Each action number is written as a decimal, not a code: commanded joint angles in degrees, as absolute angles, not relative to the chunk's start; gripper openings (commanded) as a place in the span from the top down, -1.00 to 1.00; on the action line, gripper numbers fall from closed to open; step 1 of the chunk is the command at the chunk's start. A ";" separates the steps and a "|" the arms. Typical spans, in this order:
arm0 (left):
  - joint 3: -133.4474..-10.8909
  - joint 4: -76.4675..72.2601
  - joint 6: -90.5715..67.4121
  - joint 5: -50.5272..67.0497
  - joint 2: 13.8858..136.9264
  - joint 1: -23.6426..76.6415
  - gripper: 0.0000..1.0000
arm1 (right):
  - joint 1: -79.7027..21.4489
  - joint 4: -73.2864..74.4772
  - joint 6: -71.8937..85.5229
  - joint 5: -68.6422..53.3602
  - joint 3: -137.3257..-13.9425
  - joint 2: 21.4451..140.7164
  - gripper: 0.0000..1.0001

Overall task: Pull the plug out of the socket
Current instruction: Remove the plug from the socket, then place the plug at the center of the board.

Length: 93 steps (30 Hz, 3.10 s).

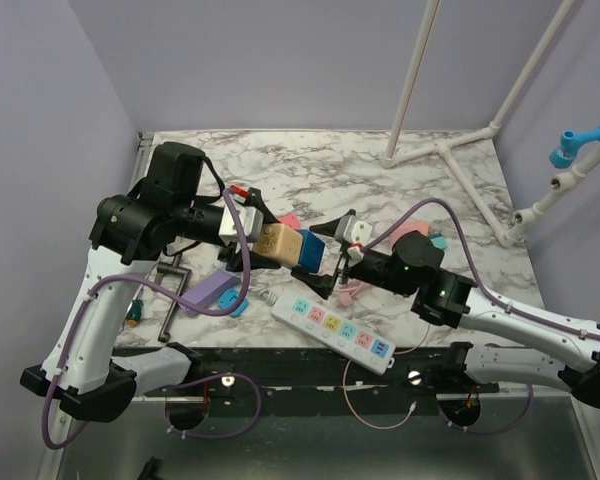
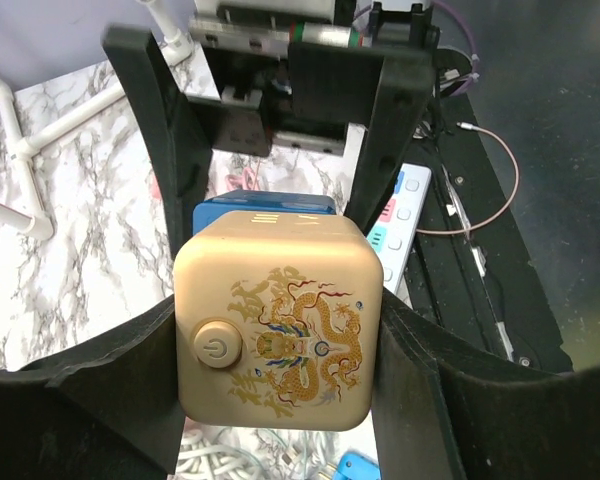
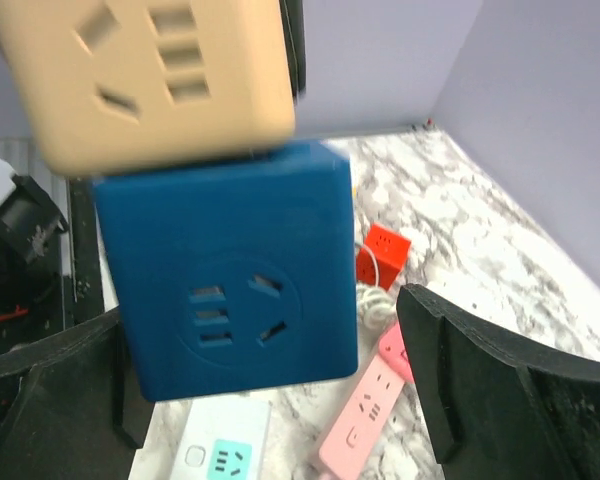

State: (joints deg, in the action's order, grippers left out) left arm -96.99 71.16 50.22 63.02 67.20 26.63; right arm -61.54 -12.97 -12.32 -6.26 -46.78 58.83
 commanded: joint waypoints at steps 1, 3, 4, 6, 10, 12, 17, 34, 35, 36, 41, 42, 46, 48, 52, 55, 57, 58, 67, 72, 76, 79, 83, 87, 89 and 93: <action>-95.83 69.66 51.87 64.22 66.18 26.41 1.00 | -61.66 -12.12 -14.11 -9.76 -51.28 57.04 -1.00; -95.80 69.35 51.50 64.37 66.25 26.46 1.00 | -61.69 -12.17 -14.92 -10.47 -52.10 57.66 -1.00; -95.84 69.34 51.42 64.38 66.27 26.45 1.00 | -61.68 -11.77 -15.34 -11.30 -52.81 58.18 -1.00; -95.94 69.27 51.33 64.29 66.27 26.46 1.00 | -61.63 -11.09 -15.66 -13.01 -53.94 59.40 -1.00; -96.02 69.01 51.05 64.34 66.31 26.46 1.00 | -61.64 -12.67 -16.05 -15.06 -55.18 62.25 -1.00; -96.43 68.95 50.74 64.42 66.35 26.46 1.00 | -61.63 -12.80 -16.35 -15.40 -55.80 63.72 -1.00; -96.88 68.91 50.68 64.58 66.10 26.46 1.00 | -61.63 -13.31 -16.67 -14.86 -55.46 64.75 -0.94; -99.35 70.61 51.98 64.27 66.95 26.46 1.00 | -61.63 -10.06 -17.52 -10.31 -50.22 64.37 0.99; -100.12 71.17 52.27 64.17 67.06 26.45 1.00 | -61.61 -10.87 -17.14 -9.61 -47.90 63.90 0.99; -101.13 71.62 52.42 64.15 67.38 26.46 1.00 | -61.64 -12.58 -16.49 -8.62 -45.56 63.39 0.99; -104.81 75.03 53.74 64.16 68.29 26.37 1.00 | -61.69 -16.47 -13.84 -5.92 -39.17 60.72 0.99; -105.14 75.52 54.06 64.12 68.27 26.37 1.00 | -61.62 -16.37 -13.88 -5.68 -38.99 60.40 0.99; -105.70 76.11 54.61 63.64 68.28 26.33 1.00 | -61.68 -14.16 -15.26 -4.30 -39.21 60.20 0.99; -106.49 76.49 54.73 63.54 68.45 26.36 1.00 | -61.68 -13.42 -15.35 -3.50 -39.12 60.29 0.99; -108.67 78.88 56.11 62.96 68.87 26.36 1.00 | -61.62 -12.08 -15.11 -3.14 -38.26 59.84 0.99; -111.15 80.90 56.95 62.18 69.30 26.24 1.00 | -61.64 -10.55 -15.19 -2.45 -38.17 60.29 0.99; -112.20 81.92 57.41 62.06 69.42 26.28 1.00 | -61.61 -10.54 -15.02 -2.05 -37.94 60.05 0.98; -112.34 82.26 57.61 62.03 69.34 26.28 1.00 | -61.64 -10.75 -14.96 -1.96 -37.85 59.91 0.98; -107.19 75.18 50.94 58.81 68.59 26.05 1.00 | -61.61 -12.66 -14.22 4.48 -39.18 60.35 0.99; -108.14 70.94 41.70 56.64 72.39 21.69 1.00 | -61.32 -12.83 -9.94 12.17 -43.53 63.18 0.99; -107.70 69.25 36.45 54.13 74.95 16.61 1.00 | -57.71 -10.99 -3.84 15.82 -47.77 66.27 0.99; -105.92 67.32 33.19 51.29 76.41 12.28 1.00 | -51.10 -6.09 5.16 14.72 -52.48 70.06 0.99; -102.50 64.03 31.05 45.97 78.26 7.01 1.00 | -43.34 -0.29 13.76 11.56 -58.17 75.02 0.99; -97.46 59.08 28.48 40.57 80.32 1.77 1.00 | -40.17 3.12 16.35 13.06 -60.49 78.49 0.99; -96.44 58.10 27.32 38.38 82.60 -0.92 1.00 | -37.49 4.17 18.67 11.55 -60.97 79.87 0.99; -98.40 60.18 25.25 33.13 89.66 -4.46 1.00 | -30.82 5.94 22.73 9.55 -61.00 83.33 0.99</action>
